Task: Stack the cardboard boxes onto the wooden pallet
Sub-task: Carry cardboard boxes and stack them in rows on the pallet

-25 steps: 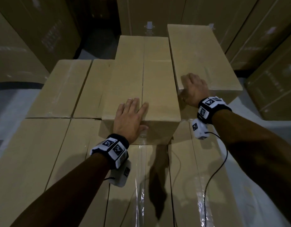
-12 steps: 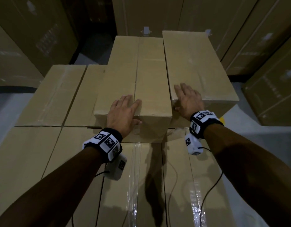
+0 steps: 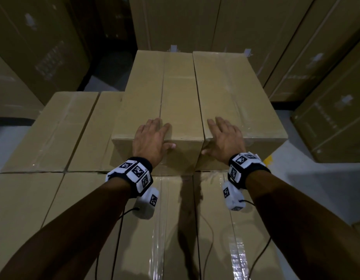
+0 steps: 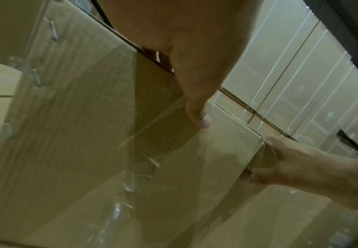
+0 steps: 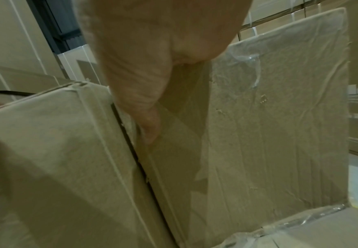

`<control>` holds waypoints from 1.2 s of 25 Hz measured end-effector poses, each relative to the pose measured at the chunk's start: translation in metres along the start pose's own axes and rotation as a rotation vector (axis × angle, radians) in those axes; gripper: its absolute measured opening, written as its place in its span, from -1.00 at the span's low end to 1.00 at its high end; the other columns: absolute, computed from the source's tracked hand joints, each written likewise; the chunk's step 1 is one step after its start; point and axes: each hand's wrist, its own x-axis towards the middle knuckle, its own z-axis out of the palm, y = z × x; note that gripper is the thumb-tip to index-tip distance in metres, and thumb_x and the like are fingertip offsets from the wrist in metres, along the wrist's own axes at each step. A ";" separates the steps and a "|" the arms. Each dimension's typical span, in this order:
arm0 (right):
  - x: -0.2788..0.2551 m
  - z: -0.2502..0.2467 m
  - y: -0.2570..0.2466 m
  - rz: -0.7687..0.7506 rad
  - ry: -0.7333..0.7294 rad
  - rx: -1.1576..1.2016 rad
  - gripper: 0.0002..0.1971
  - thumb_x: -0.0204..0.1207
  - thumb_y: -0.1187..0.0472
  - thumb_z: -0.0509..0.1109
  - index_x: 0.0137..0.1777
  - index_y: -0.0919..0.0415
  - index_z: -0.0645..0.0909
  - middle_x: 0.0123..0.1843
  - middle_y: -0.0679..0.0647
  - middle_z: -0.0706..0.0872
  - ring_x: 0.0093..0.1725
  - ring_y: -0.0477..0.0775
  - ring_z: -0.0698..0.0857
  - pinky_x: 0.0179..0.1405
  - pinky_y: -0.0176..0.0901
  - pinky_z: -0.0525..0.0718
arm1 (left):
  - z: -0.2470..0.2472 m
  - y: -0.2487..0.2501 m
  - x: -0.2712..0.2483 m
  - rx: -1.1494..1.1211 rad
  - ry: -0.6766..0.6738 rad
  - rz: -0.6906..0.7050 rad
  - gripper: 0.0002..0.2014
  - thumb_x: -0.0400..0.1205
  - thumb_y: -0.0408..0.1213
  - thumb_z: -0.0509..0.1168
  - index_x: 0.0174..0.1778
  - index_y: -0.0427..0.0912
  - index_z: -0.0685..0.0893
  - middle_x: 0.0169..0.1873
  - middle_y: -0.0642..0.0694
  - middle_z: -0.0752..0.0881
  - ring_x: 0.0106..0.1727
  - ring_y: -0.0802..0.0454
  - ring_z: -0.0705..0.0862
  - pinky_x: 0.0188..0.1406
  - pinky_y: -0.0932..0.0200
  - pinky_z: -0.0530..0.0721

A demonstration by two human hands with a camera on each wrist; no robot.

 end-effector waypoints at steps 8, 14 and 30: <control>-0.001 0.000 -0.004 0.027 0.020 -0.009 -0.03 0.49 -0.57 0.05 0.77 -0.06 -0.10 0.80 0.13 -0.03 0.76 0.22 0.02 0.69 0.21 0.03 | 0.001 0.000 0.010 0.023 -0.008 0.005 -0.35 0.68 0.23 0.16 0.67 0.06 0.26 0.69 -0.19 0.23 0.70 -0.17 0.16 0.64 -0.15 0.19; 0.001 0.001 -0.005 0.032 0.025 -0.003 -0.05 0.50 -0.57 0.02 0.77 -0.07 -0.08 0.80 0.12 0.01 0.76 0.22 0.05 0.68 0.22 0.06 | 0.001 0.000 0.010 0.030 -0.033 -0.001 -0.34 0.71 0.22 0.10 0.70 0.07 0.19 0.71 -0.18 0.16 0.72 -0.17 0.10 0.68 -0.14 0.13; -0.001 -0.003 -0.013 0.025 0.001 -0.050 -0.03 0.55 -0.50 0.08 0.77 0.04 -0.15 0.80 0.18 -0.07 0.76 0.25 -0.02 0.70 0.23 -0.03 | 0.013 0.003 0.006 0.121 -0.061 -0.011 -0.34 0.74 0.26 -0.11 0.73 0.12 -0.09 0.74 -0.20 0.03 0.74 -0.22 0.03 0.69 -0.18 0.06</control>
